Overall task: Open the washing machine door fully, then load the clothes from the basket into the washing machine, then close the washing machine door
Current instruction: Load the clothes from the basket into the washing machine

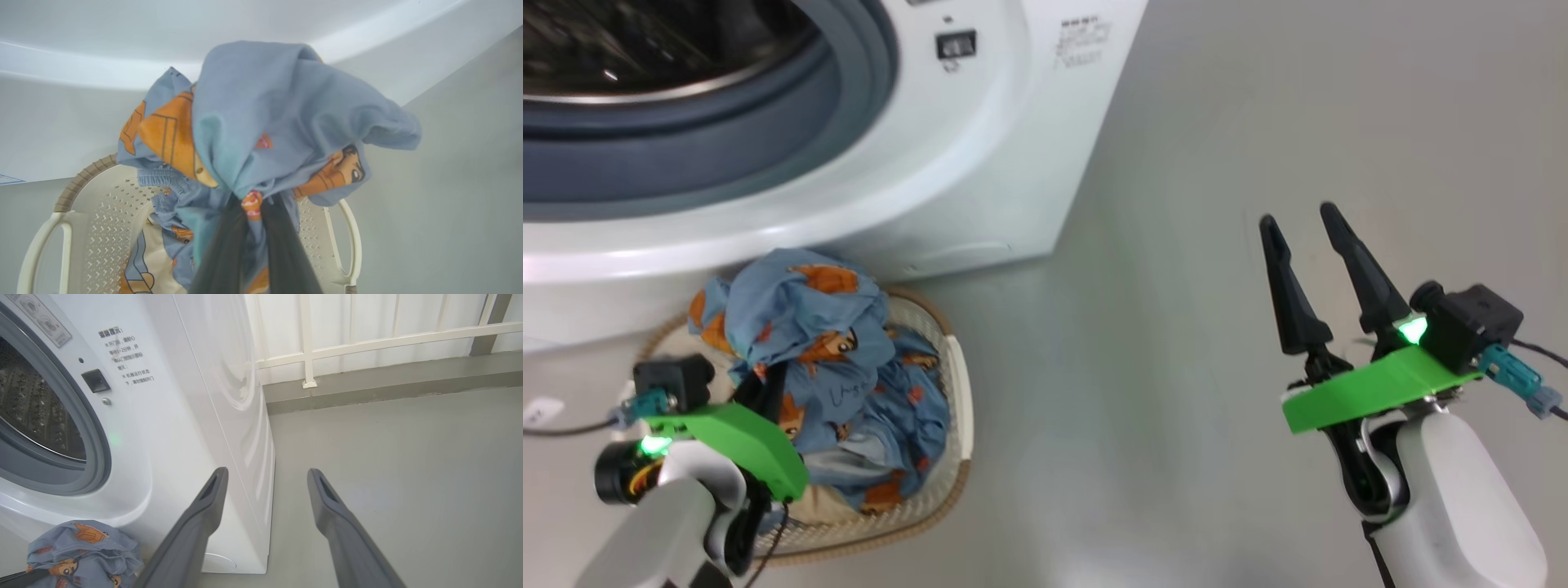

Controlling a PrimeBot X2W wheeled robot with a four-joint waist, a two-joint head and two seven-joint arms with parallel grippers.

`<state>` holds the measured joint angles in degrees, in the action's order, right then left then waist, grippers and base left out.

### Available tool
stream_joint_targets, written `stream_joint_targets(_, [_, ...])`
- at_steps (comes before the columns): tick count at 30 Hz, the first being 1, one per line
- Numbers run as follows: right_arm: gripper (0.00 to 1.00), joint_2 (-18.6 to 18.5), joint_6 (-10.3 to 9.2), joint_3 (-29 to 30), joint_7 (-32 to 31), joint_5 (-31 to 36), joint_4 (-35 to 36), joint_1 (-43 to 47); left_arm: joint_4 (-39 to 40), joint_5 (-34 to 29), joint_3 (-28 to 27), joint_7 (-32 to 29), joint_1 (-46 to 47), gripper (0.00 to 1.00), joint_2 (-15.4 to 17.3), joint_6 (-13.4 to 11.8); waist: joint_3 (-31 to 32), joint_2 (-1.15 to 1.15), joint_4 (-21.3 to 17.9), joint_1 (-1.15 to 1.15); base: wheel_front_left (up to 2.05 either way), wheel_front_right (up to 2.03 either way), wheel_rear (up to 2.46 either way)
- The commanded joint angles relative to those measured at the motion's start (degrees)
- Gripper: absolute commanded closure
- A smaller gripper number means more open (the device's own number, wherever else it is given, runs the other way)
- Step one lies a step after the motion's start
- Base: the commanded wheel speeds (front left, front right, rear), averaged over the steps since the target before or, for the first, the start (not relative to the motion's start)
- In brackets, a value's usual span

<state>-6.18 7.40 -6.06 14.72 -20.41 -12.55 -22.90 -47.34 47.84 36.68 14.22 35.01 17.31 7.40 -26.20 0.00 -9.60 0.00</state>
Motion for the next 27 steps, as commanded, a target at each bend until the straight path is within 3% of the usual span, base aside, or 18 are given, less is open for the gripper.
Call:
stream_joint_targets(1, [0.00,-0.5,0.09,-0.7,0.3,-0.4,1.0,1.8,2.4,-1.3,-3.4,0.8,-1.9,1.00,1.4,0.1,5.3,0.00,3.0,0.00,0.00,0.00,0.00])
stream_joint_targets(14, [0.00,-1.8,0.09,-0.2,0.3,-1.2,-0.6,6.7,19.2,-10.9,-18.1,0.8,-14.7,1.00,-2.5,-2.3,15.3,0.00,6.5,0.00,0.00,0.00,0.00])
stream_joint_targets(27, [0.00,-4.0,0.09,-0.9,0.3,-1.9,-1.0,9.8,32.2,-18.1,-26.6,0.8,-23.0,1.00,-5.5,-5.0,20.9,0.00,7.6,0.00,0.00,0.00,0.00])
